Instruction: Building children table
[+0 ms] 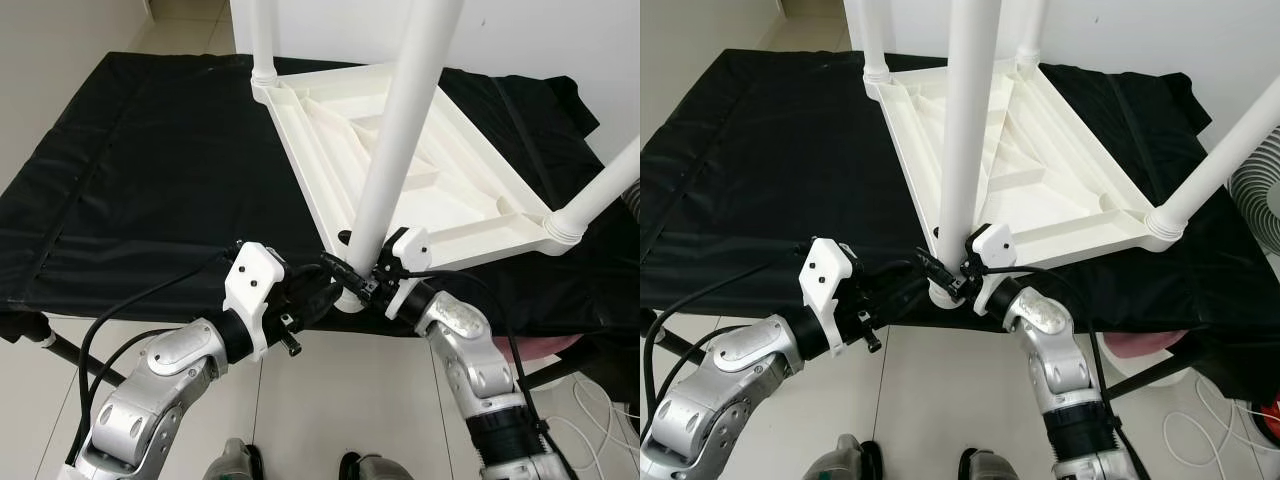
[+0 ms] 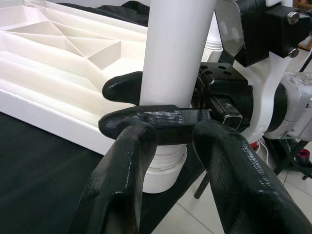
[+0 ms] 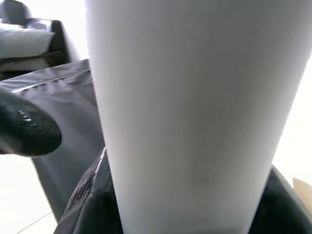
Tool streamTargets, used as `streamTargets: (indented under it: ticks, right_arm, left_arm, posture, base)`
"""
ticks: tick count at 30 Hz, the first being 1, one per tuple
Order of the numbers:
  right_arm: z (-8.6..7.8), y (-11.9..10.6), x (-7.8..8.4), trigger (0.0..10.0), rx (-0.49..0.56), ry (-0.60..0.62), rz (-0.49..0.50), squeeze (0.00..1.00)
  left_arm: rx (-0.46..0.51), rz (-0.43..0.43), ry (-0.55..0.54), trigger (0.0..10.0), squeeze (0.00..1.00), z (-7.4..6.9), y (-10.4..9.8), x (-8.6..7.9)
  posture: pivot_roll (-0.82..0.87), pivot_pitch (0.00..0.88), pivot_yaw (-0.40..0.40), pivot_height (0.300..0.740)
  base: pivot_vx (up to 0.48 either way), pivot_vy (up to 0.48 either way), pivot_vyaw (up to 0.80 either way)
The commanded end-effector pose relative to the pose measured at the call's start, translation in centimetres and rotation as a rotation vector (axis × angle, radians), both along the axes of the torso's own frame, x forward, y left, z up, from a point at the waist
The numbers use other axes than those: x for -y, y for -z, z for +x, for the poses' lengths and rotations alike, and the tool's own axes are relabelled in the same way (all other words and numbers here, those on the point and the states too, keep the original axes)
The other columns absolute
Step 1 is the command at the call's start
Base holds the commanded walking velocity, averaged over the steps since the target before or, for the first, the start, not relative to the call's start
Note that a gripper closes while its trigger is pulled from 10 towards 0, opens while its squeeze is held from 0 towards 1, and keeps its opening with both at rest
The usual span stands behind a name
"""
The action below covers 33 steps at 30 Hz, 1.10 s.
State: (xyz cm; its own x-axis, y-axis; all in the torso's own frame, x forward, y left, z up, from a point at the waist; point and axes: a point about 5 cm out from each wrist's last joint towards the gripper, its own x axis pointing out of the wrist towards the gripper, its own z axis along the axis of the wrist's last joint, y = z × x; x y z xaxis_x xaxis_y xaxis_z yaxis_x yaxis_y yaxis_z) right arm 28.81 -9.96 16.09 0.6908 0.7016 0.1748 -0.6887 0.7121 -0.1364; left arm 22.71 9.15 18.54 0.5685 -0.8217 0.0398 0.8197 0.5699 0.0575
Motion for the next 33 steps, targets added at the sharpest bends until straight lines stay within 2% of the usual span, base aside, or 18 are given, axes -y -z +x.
streamTargets:
  ticks: [1,4,5,8,15,16,18,19,20,28,29,30,31,32,33]
  right_arm:
    - [-0.4,0.4,0.2,0.0,-0.033,0.119,0.020,0.00]
    - [-0.8,0.7,0.0,0.0,-0.037,0.250,0.021,0.00]
    - [-0.8,0.7,0.0,0.0,-0.037,0.250,0.021,0.00]
    - [-1.0,0.9,0.1,0.0,-0.058,0.348,0.035,0.00]
    - [-1.3,1.1,0.2,0.0,-0.079,0.425,0.029,0.00]
    - [-1.4,1.1,0.2,2.9,-0.078,0.441,0.024,0.00]
    - [-1.4,1.1,0.2,2.9,-0.078,0.441,0.024,0.00]
    - [-1.4,1.0,0.1,10.0,-0.080,0.434,0.030,0.00]
    - [-1.4,1.0,0.0,10.0,-0.091,0.417,0.042,1.00]
    - [-1.3,0.5,0.0,10.0,-0.083,0.300,0.042,1.00]
    - [-1.2,0.3,0.2,10.0,-0.071,0.208,0.008,0.00]
    - [-1.2,0.2,0.3,10.0,-0.074,0.127,-0.012,0.00]
    - [-1.2,0.2,0.3,10.0,-0.074,0.127,-0.012,0.00]
    - [-1.1,0.0,0.5,10.0,-0.063,0.047,-0.046,0.00]
    - [-1.1,0.0,0.5,10.0,-0.063,0.047,-0.046,0.00]
  left_arm:
    - [-0.004,0.001,-0.002,10.0,0.00,0.0,0.2,0.0]
    - [-0.005,0.002,0.000,10.0,0.00,0.0,0.3,0.0]
    - [-0.005,0.002,0.000,10.0,0.00,0.0,0.3,0.0]
    - [-0.005,0.004,0.000,10.0,0.00,0.0,0.3,0.0]
    - [-0.004,0.004,-0.004,10.0,0.00,0.0,0.3,-0.1]
    - [-0.004,0.004,-0.005,10.0,0.00,0.0,0.3,-0.1]
    - [-0.004,0.004,-0.005,10.0,0.00,0.0,0.3,-0.1]
    - [-0.003,0.004,-0.005,10.0,0.00,0.0,0.3,-0.1]
    - [-0.002,0.004,-0.005,10.0,0.00,0.0,0.3,-0.1]
    - [0.000,0.003,-0.008,10.0,0.00,0.0,0.2,-0.1]
    - [-0.001,0.003,-0.009,10.0,0.00,0.0,0.2,-0.2]
    - [-0.001,0.003,-0.009,10.0,0.00,0.0,0.2,-0.2]
    - [-0.001,0.003,-0.009,10.0,0.00,0.0,0.2,-0.2]
    - [-0.002,0.004,-0.008,10.0,0.00,0.1,0.2,-0.2]
    - [-0.002,0.004,-0.008,10.0,0.00,0.1,0.2,-0.2]
  posture:
    - [-0.07,0.132,0.004,0.740]
    - [-0.07,0.129,0.004,0.740]
    - [-0.07,0.129,0.004,0.740]
    - [-0.07,0.129,0.004,0.740]
    - [-0.06,0.124,-0.001,0.740]
    - [-0.06,0.124,-0.001,0.740]
    - [-0.06,0.124,-0.001,0.740]
    - [-0.06,0.124,-0.001,0.740]
    - [-0.06,0.124,-0.001,0.740]
    - [-0.06,0.119,-0.001,0.740]
    - [-0.06,0.120,0.001,0.740]
    - [-0.06,0.120,0.001,0.740]
    - [-0.06,0.120,0.001,0.740]
    - [-0.06,0.121,0.007,0.740]
    - [-0.06,0.121,0.007,0.740]
  base:
    - [0.000,0.000,0.00]
    - [0.000,0.000,0.00]
    - [0.000,0.000,0.00]
    - [0.000,0.000,0.00]
    - [0.000,0.000,0.00]
    - [0.000,0.000,0.00]
    - [0.000,0.000,0.00]
    - [0.000,0.000,0.00]
    - [0.000,0.000,0.00]
    - [0.000,0.000,0.00]
    - [0.000,0.000,0.00]
    - [0.000,0.000,0.00]
    - [0.000,0.000,0.00]
    - [0.000,0.000,0.00]
    - [0.000,0.000,0.00]
